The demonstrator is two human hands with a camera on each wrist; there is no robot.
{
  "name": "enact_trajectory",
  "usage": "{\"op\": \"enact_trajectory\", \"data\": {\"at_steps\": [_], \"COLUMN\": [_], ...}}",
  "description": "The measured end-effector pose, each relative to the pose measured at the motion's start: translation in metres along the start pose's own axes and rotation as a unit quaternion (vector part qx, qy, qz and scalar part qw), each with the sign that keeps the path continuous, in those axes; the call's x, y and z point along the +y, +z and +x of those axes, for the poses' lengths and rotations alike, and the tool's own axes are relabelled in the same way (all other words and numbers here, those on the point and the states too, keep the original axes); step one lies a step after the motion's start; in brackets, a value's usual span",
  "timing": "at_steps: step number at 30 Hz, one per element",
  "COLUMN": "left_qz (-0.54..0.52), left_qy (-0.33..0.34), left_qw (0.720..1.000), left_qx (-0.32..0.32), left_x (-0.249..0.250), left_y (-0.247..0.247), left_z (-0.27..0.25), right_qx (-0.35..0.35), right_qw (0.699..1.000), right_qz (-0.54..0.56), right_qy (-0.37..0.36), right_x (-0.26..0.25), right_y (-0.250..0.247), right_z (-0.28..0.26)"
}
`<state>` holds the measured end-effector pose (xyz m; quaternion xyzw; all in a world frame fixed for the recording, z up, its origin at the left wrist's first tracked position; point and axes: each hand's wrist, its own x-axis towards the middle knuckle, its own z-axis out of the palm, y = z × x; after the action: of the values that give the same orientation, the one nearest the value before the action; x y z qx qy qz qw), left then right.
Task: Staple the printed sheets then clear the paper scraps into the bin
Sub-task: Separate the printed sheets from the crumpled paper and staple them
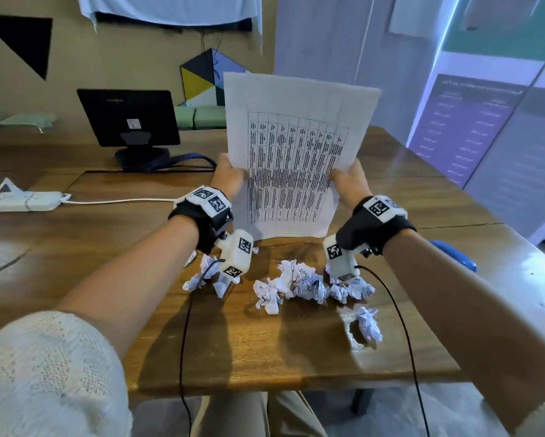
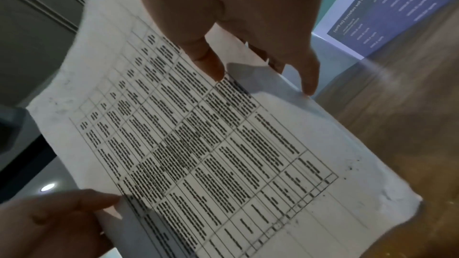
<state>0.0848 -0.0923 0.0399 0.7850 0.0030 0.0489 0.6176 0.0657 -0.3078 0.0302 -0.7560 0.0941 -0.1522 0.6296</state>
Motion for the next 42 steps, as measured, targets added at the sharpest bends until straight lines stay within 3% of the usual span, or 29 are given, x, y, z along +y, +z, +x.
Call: {"op": "enact_trajectory", "data": {"at_steps": [10,15,22,27,31,36,42], "left_qz": [-0.035,-0.003,-0.029,0.037,0.007,-0.047,-0.034], "left_qy": [0.076,0.017,0.052,0.004,0.055,0.115,0.132], "left_qw": [0.996,1.0,0.998,0.998,0.997,0.992,0.991], "left_qx": [0.013,-0.016,-0.018,-0.041,-0.048,0.015,0.014], "left_x": [0.044,0.007,0.024,-0.006,0.02,0.069,0.058], "left_y": [-0.005,-0.001,-0.005,-0.004,-0.006,-0.013,-0.01], "left_z": [0.008,-0.003,0.0,-0.008,-0.009,-0.003,0.003], "right_qx": [0.032,-0.003,-0.016,-0.069,-0.038,-0.036,-0.036], "right_qw": [0.997,1.0,0.997,0.994,0.998,0.996,0.995], "right_qz": [0.034,-0.015,-0.008,-0.079,-0.04,0.017,-0.008], "right_qy": [-0.06,-0.022,-0.071,-0.018,-0.038,-0.076,-0.096], "right_x": [-0.04,-0.008,-0.027,-0.006,-0.022,-0.055,-0.053], "right_y": [-0.003,0.003,-0.014,-0.019,-0.026,-0.028,-0.02], "right_z": [0.014,0.003,0.007,-0.013,-0.007,0.01,0.02]}}
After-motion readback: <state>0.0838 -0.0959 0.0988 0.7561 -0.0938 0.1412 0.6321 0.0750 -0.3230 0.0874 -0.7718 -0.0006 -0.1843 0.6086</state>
